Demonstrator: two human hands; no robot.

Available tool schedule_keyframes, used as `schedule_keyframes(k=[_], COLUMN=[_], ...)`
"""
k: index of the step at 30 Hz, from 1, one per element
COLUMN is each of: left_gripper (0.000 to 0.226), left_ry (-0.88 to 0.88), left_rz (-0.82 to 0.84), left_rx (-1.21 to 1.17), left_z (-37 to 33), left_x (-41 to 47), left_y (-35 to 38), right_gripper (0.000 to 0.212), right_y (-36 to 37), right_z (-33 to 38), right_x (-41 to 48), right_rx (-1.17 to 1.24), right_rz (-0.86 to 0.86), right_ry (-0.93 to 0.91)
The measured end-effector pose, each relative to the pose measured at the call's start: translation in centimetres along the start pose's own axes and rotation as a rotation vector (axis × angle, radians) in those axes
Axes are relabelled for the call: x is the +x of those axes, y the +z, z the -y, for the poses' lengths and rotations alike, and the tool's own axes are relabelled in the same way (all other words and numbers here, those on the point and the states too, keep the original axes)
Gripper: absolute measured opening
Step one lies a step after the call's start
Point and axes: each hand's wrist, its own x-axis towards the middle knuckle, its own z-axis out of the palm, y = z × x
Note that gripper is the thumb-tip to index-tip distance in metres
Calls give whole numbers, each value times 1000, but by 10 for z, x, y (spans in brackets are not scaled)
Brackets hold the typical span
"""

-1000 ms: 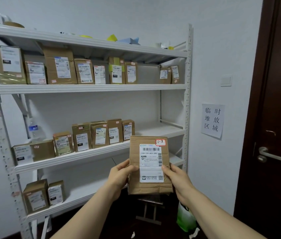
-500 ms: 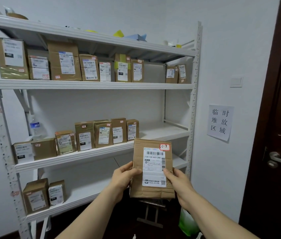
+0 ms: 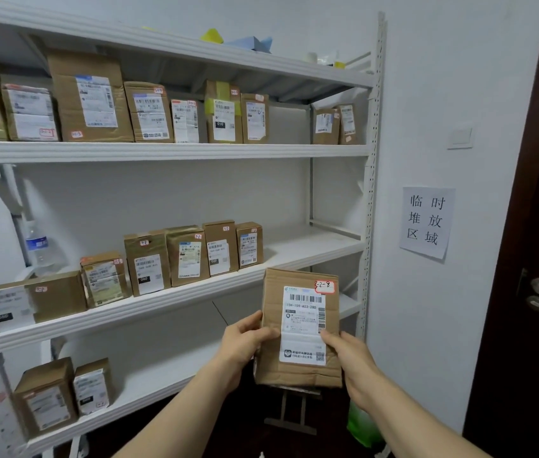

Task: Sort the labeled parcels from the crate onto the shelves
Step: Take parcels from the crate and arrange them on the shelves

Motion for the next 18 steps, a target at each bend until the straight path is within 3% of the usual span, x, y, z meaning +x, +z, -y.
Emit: schedule_keyframes(k=[5, 11, 18], left_gripper=[56, 39, 78], left_ry=[19, 80, 167], left_rz=[-5, -2, -29], left_rx=[37, 121, 261], left_z=[13, 12, 7], left_x=[42, 108, 221], left_y=[19, 66, 143], right_gripper=[19, 18, 24], right_y=[-15, -43, -103], right_z=[-7, 9, 48], right_x=[42, 122, 246], right_rx=[1, 70, 54], right_rz=[-6, 54, 67], right_ry=[35, 43, 21])
